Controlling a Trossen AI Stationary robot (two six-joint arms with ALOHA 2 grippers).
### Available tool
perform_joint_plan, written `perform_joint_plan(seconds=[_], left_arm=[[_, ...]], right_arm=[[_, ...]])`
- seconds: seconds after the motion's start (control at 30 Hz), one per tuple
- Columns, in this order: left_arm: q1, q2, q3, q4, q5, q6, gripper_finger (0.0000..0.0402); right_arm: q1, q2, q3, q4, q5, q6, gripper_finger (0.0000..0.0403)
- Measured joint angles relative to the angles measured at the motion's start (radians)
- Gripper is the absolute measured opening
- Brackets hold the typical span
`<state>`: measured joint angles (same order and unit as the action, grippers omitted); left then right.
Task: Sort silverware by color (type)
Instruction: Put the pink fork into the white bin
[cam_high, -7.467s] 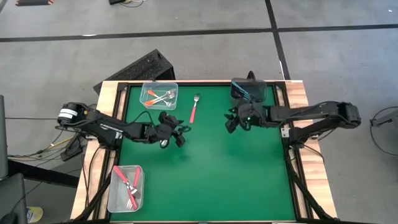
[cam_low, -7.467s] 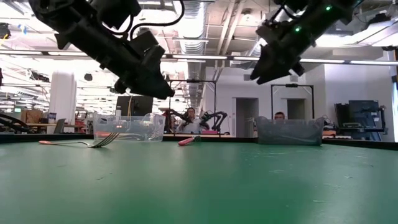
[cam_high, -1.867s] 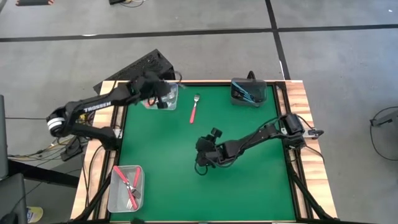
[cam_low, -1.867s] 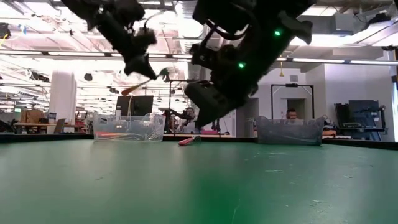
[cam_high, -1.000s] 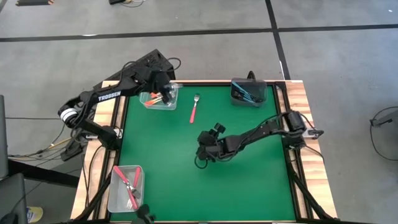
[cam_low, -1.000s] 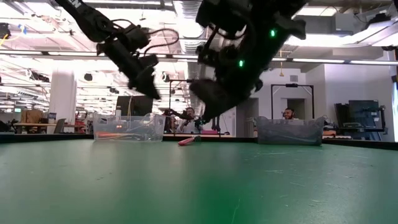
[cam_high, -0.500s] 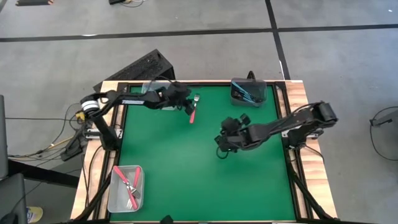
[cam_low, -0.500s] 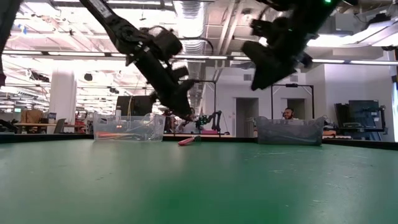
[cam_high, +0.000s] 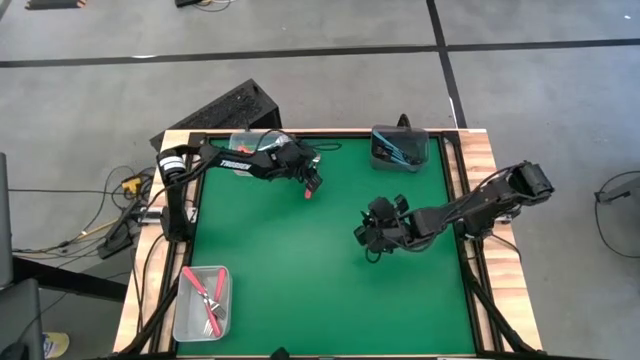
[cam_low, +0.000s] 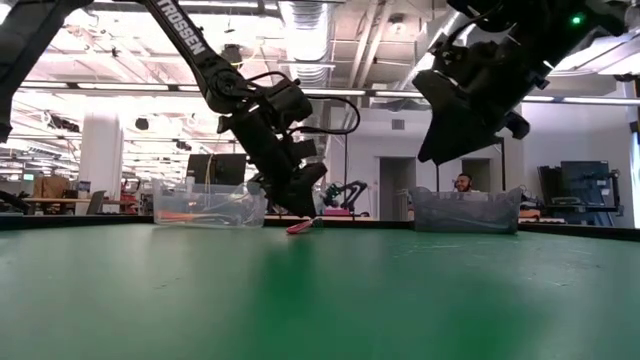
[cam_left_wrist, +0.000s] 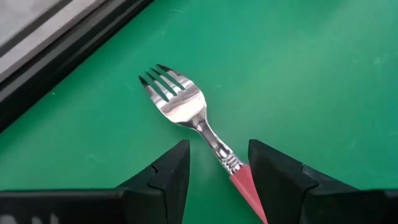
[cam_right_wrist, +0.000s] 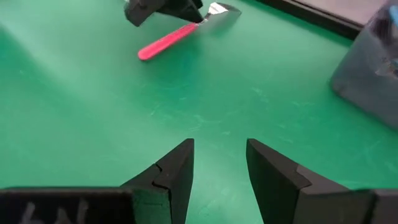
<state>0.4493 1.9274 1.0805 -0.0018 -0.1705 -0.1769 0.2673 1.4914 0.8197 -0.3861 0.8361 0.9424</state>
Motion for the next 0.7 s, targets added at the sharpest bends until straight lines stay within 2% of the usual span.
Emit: perform_joint_plan(seconds=[0.27, 0.5, 0.7], left_arm=[[-0.039, -0.004, -0.001, -0.007, -0.004, -0.011, 0.0151], [-0.092, -0.016, 0.053, -0.094, -0.192, 0.041, 0.0151], [-0.078, -0.017, 0.110, -0.220, -0.270, 0.082, 0.0151]], right_arm=[[0.003, 0.002, 0.001, 0.008, 0.000, 0.002, 0.0171], [0.006, 0.002, 0.001, 0.009, 0.000, -0.001, 0.0171], [0.009, 0.002, 0.001, 0.004, 0.003, 0.000, 0.0171]])
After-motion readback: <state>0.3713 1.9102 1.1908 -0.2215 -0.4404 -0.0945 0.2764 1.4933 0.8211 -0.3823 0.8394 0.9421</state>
